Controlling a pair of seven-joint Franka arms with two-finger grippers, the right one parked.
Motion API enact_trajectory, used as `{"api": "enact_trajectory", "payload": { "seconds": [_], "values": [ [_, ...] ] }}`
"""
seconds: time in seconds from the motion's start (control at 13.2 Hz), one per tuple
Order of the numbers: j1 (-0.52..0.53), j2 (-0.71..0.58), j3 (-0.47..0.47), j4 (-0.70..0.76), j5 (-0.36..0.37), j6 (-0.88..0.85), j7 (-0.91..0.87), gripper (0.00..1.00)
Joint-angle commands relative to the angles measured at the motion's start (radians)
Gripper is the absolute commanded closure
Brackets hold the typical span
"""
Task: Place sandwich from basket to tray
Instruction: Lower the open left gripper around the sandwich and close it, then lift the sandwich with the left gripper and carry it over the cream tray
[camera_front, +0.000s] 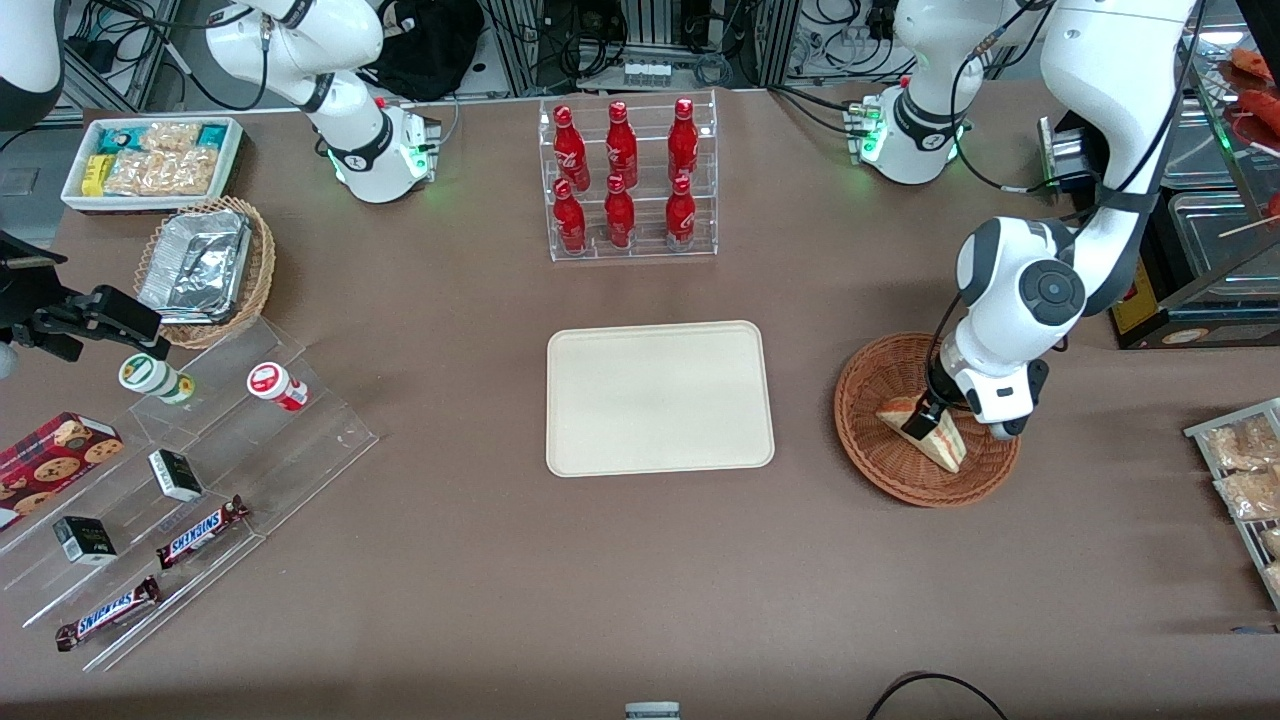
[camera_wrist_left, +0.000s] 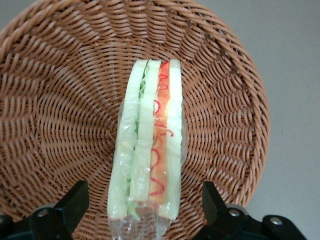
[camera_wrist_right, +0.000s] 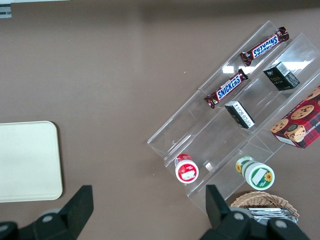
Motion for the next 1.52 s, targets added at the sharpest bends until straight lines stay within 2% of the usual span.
{"api": "enact_trajectory", "payload": {
  "seconds": [0.0,0.08,0.15,0.23,0.45,0.68,0.98,1.14,1.44],
  "values": [
    [-0.003,0.011,0.001,0.000,0.023,0.022,-0.015,0.23],
    [-0.003,0.011,0.002,0.000,0.024,0.022,-0.015,0.54],
    [-0.001,0.011,0.004,-0.002,0.026,0.022,-0.012,0.80],
    [-0.001,0.005,0.004,0.000,0.026,0.019,-0.009,0.89],
    [0.002,-0.049,0.012,0.011,0.026,-0.062,0.005,0.94],
    [-0.003,-0.118,-0.002,0.133,0.035,-0.316,0.006,0.94],
    [-0.030,-0.080,-0.155,0.397,0.033,-0.618,0.032,0.93],
    [-0.119,-0.026,-0.183,0.500,0.030,-0.718,0.043,0.93],
    [-0.308,0.099,-0.183,0.623,0.029,-0.714,0.060,0.93]
  ]
}}
